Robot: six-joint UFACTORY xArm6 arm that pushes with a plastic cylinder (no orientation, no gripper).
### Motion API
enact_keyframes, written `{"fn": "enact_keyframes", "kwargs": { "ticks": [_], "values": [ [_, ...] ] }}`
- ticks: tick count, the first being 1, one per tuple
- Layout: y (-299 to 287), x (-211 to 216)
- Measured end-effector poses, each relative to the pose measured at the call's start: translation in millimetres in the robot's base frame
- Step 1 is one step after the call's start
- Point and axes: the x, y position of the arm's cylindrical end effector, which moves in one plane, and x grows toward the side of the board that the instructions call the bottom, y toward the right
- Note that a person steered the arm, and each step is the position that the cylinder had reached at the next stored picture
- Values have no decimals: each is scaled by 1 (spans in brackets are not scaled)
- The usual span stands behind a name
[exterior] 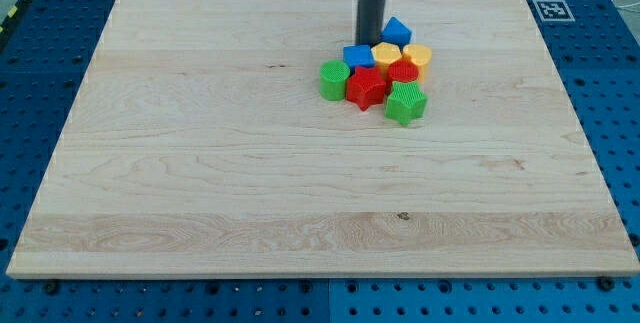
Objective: Slide the blue triangle closer to the red circle
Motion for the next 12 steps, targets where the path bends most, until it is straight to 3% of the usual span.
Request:
{"fn": "enact_keyframes", "kwargs": {
  "ticks": [3, 4, 7, 10, 12],
  "values": [
    [16, -23],
    [56, -23],
    [102, -8],
    [119, -18],
    [149, 36]
  ]
}}
